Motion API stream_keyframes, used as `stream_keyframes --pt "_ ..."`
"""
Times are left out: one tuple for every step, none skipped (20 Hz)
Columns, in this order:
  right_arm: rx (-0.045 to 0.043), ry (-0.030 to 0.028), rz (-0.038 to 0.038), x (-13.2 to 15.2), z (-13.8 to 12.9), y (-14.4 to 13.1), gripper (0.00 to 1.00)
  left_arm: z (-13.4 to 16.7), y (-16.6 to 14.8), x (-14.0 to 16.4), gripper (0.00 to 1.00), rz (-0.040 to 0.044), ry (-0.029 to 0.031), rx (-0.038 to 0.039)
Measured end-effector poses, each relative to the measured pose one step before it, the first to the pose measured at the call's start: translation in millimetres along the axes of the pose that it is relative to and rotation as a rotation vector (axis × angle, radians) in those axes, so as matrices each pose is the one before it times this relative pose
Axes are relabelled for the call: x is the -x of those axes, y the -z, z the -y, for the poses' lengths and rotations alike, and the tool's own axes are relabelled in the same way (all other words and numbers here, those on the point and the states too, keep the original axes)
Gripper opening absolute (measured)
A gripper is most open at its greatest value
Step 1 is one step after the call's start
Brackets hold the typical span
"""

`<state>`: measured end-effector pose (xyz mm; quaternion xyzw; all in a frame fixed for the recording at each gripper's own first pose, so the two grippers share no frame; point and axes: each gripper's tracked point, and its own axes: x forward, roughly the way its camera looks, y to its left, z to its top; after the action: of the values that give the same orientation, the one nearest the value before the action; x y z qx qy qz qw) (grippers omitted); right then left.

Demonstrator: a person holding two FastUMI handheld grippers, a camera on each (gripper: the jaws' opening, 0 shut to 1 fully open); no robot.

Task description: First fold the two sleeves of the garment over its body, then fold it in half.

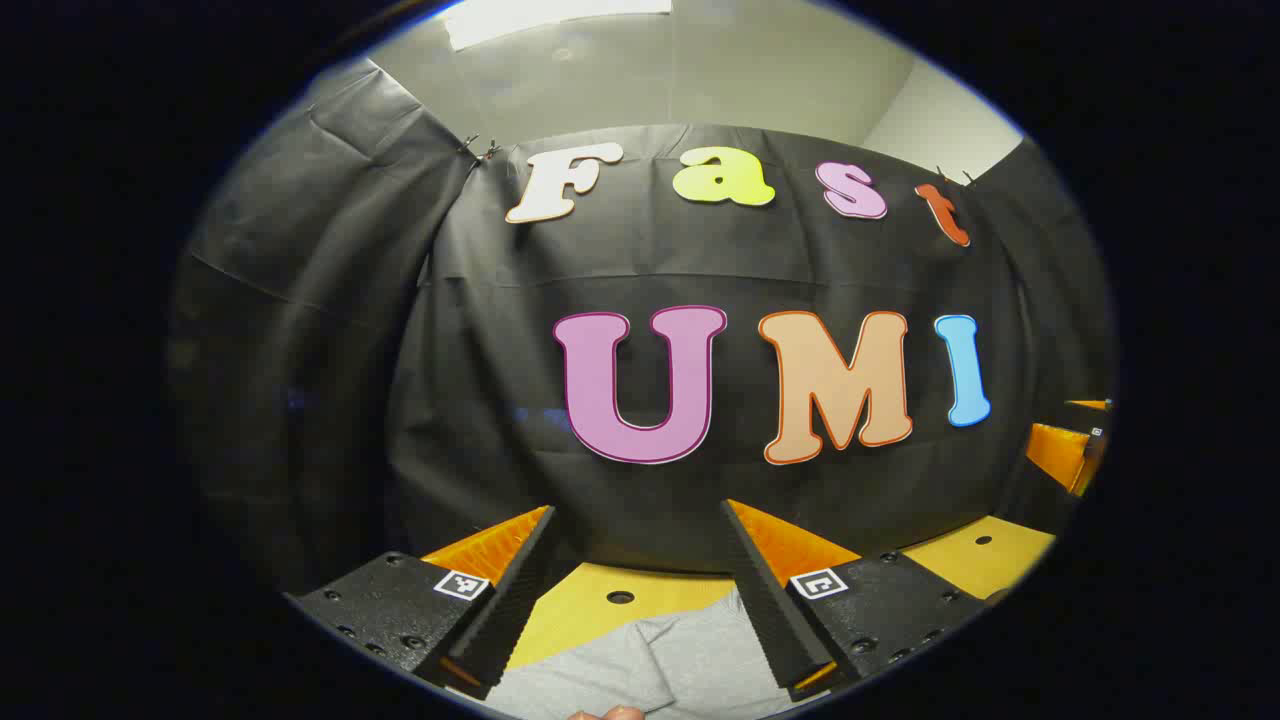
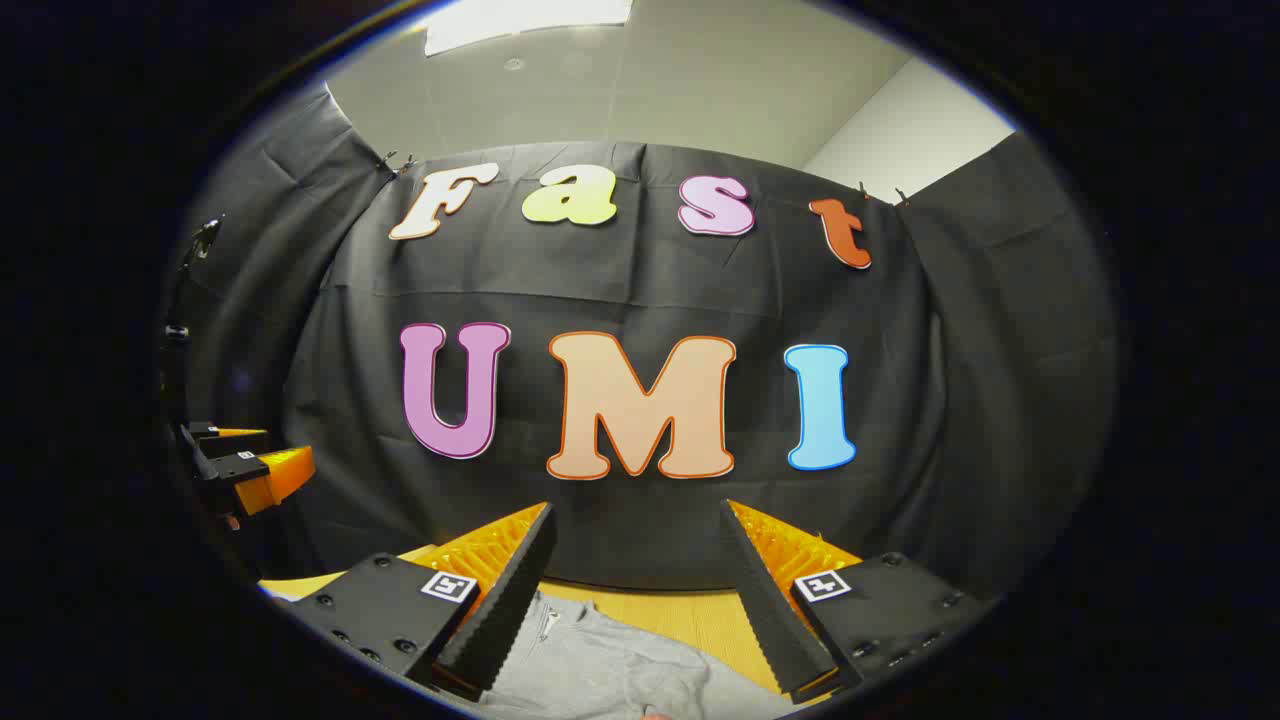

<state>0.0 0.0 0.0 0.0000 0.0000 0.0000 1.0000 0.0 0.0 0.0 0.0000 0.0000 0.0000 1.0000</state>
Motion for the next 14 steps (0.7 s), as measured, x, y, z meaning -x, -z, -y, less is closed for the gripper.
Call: stream_keyframes --pt "0.00136 0.00079 -0.00188 -0.54 0.37 -0.14 1.0 0.09 -0.09 -0.35 0.93 0.00152 0.0009 -0.0046" --pt "0.00093 0.00146 -0.00137 -1.01 0.78 1.42 0.99 0.29 -1.37 -0.13 0.93 0.00212 0.00111 -0.00512" --pt "-0.00017 0.00169 -0.00054 0.37 0.71 0.17 0.99 -0.37 -0.78 -1.31 0.93 0.00312 0.00132 -0.00323" --pt "0.00028 0.00279 -0.00074 -0.02 0.98 0.08 0.99 0.66 -0.35 -1.2 0.93 -0.00012 0.00172 -0.00399" --pt "0.00049 0.00449 -0.00196 -0.21 1.05 -0.21 0.99 -0.8 0.72 -0.23 0.93 -0.00117 0.00053 -0.00383" --pt "-0.00037 0.00671 -0.0049 -1.21 2.25 1.44 0.99 1.0 -0.61 -1.14 0.93 0.00157 0.005 0.00163" --pt "-0.00055 0.00496 -0.00479 -0.5 2.62 1.23 0.96 0.71 0.11 1.16 0.93 -0.00053 0.00312 0.00229" --pt "-0.00126 0.00534 -0.00698 0.47 2.07 1.2 0.98 -0.23 0.72 0.27 0.93 -0.0005 0.00175 0.00149" --pt "-0.00316 0.00803 -0.00641 -0.09 3.44 1.1 1.0 0.05 0.67 -0.34 0.93 -0.00067 0.00143 0.0007" --pt "-0.00293 0.01109 -0.0065 0.09 4.89 1.16 1.0 0.76 0.16 -0.64 0.93 0.00078 0.00362 0.00284" --pt "-0.00351 0.00998 -0.00577 -0.03 3.83 0.5 1.0 1.42 1.39 0.49 0.93 -0.00065 0.00547 0.00293" --pt "-0.00366 0.00533 -0.00454 0.37 3.19 1.55 0.99 1.23 0.91 -0.37 0.93 -0.00064 0.0034 0.00103" --pt "0.00106 0.00616 -0.00005 -0.75 1.86 -0.5 0.99 -0.56 1.57 -0.78 0.93 -0.00144 0.00015 -0.00115" --pt "0.00377 0.00443 0.00301 -0.07 1.42 -0.29 0.99 -0.26 0.4 -0.5 0.93 -0.00186 0.00017 -0.00147"
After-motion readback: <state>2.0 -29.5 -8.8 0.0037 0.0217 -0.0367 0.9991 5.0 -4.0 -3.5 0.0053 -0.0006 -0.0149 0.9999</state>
